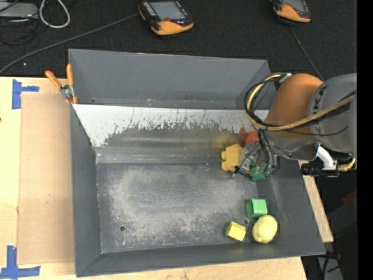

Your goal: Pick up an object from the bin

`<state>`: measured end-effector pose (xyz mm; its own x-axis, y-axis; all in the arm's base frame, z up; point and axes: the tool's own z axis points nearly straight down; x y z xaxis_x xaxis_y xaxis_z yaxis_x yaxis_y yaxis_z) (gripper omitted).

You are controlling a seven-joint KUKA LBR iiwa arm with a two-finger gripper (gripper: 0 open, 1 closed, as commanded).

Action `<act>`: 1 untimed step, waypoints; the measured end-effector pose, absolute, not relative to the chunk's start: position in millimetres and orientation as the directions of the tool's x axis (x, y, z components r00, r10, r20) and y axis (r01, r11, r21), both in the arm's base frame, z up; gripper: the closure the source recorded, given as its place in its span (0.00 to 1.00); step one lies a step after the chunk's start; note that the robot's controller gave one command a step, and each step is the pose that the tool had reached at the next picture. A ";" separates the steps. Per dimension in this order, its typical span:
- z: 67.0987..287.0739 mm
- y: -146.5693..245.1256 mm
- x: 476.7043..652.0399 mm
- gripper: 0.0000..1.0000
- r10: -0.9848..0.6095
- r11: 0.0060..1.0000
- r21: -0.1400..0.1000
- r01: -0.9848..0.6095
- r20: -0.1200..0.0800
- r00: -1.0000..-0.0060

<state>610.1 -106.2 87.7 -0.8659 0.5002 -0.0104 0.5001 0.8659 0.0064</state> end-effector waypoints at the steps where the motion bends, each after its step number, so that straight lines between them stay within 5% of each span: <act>1: 83.1 -106.1 609.8 1.00 0.506 0.863 0.005 0.506 -0.018 -0.863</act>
Offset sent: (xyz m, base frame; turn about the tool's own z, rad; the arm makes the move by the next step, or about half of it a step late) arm -0.0079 0.0071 0.1422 -0.0007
